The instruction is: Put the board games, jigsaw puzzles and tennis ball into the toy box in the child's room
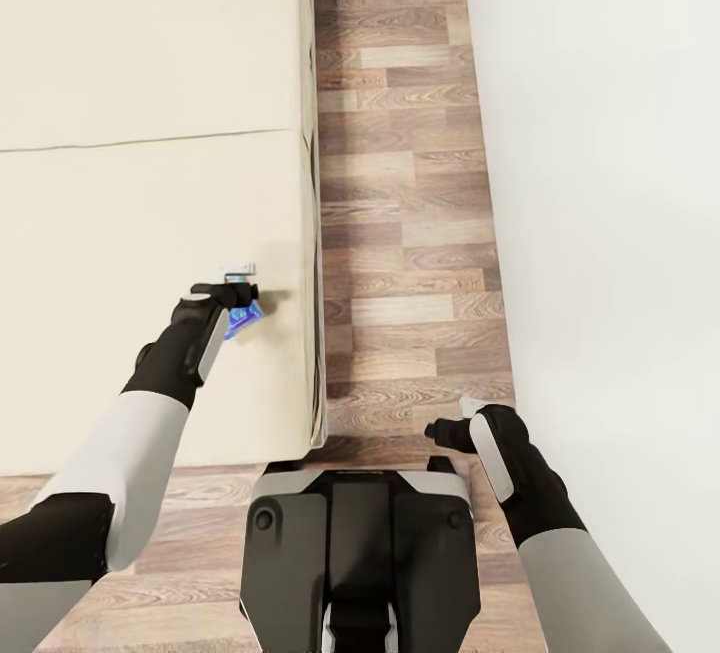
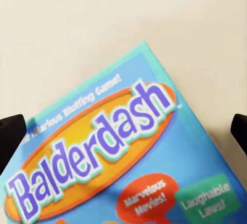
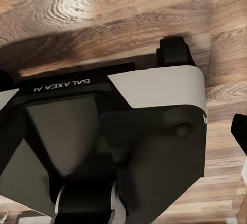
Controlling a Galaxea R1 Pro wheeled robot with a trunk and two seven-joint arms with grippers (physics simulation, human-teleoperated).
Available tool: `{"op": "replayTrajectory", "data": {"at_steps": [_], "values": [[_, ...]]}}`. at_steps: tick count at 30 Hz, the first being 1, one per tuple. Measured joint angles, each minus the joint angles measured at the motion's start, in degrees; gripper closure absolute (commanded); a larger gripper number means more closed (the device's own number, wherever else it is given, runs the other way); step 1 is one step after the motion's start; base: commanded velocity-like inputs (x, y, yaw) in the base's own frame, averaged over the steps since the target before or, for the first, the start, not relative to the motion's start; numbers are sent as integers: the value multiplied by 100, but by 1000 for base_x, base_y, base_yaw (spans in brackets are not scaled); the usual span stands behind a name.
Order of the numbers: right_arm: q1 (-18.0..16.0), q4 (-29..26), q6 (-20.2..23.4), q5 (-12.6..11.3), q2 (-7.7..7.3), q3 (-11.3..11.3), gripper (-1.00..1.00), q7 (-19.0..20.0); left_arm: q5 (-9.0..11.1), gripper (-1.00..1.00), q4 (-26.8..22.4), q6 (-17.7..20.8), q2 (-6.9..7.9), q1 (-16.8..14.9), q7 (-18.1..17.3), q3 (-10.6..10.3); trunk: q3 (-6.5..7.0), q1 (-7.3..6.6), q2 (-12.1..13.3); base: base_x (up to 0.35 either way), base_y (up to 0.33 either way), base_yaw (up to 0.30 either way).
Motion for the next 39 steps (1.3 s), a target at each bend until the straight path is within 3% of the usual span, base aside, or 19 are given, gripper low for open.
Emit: {"op": "replayTrajectory", "data": {"at_steps": [2,7,26,39], "values": [[0,0,1,0,0,0,-100,0,-57,-100,110,7,5,-103,9,-1,-18,0,-1,0,0,0],[0,0,-1,1,1,1,-100,0,15,-100,126,0,7,-211,87,-2,-65,2,2,0,0,0],[0,0,-7,1,-5,0,-100,5,4,-100,125,-9,-2,-240,185,-34,-161,1,2,-2,0,0],[0,-1,-8,0,-8,0,-100,3,5,-100,127,-21,-2,-240,178,-49,-161,4,2,-242,0,0]]}}
